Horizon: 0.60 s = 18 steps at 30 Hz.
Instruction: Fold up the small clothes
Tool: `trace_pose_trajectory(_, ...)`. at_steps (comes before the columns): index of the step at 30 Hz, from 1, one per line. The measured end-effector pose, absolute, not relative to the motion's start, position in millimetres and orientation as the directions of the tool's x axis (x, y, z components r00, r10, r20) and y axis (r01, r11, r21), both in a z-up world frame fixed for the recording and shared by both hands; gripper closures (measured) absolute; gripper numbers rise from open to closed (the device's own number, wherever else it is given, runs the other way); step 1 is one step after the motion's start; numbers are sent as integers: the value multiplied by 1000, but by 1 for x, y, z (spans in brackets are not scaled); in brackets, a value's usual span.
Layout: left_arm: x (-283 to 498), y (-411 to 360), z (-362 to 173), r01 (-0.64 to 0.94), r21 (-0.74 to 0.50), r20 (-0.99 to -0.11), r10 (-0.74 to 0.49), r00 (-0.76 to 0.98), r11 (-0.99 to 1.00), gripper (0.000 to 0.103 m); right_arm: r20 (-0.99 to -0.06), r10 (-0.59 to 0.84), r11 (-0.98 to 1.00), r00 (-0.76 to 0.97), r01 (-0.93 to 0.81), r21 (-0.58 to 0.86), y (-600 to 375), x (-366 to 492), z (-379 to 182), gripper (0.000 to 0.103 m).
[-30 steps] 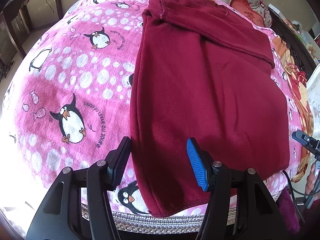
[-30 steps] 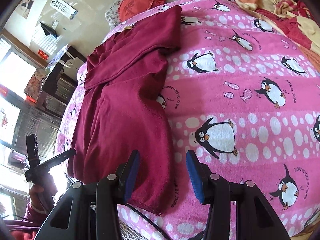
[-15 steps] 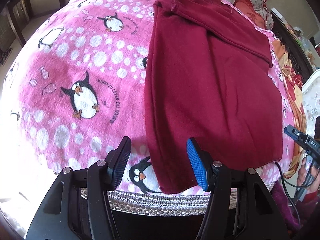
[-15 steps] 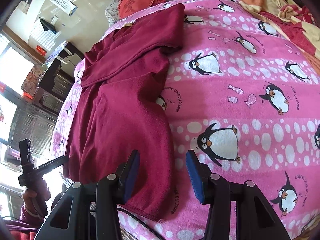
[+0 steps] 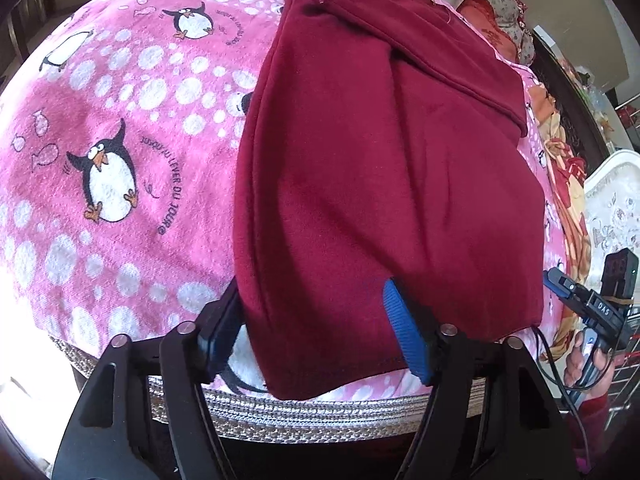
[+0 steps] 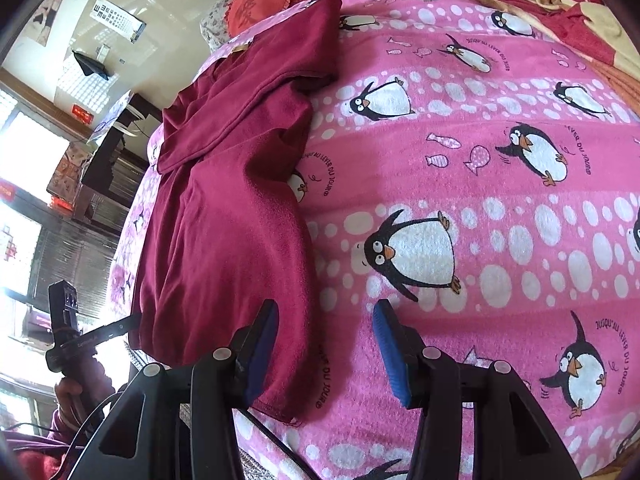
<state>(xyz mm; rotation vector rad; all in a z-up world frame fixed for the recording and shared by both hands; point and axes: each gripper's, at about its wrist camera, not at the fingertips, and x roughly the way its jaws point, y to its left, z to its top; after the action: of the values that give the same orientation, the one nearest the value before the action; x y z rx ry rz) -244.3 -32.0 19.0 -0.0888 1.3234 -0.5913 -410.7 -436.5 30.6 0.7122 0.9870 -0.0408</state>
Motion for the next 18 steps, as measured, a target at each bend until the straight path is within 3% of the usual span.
trace_pose_trajectory(4,-242,-36,20,366,-387,-885,-452,110,846,27,-760,305,776,574,312,547,-430,-411,30,55)
trace_pose_trajectory(6,-244,-42,21,391,-373,-889,-445,109,841,32,-745,351,771,567,277,573,-422,-410,29,55)
trace_pose_trajectory(8,-245,-42,20,405,-363,-891,-440,114,839,56,-740,387,775,550,240,585,-413,-408,25,55)
trace_pose_trajectory(9,-245,-42,20,411,-358,-891,-438,117,839,62,-741,394,784,544,222,580,-406,-406,21,55)
trace_pose_trajectory(11,-244,-40,19,417,-360,-889,-443,118,834,88,-732,391,801,558,186,569,-397,-404,17,55)
trace_pose_trajectory(13,-241,-39,22,418,-387,-879,-466,103,822,92,-726,390,802,566,179,570,-393,-403,16,77)
trace_pose_trajectory(14,-242,-37,27,430,-389,-875,-473,104,814,93,-725,394,797,564,182,575,-391,-402,16,94)
trace_pose_trajectory(18,-247,-22,55,494,-354,-859,-485,163,794,96,-695,401,818,597,107,565,-373,-413,47,94)
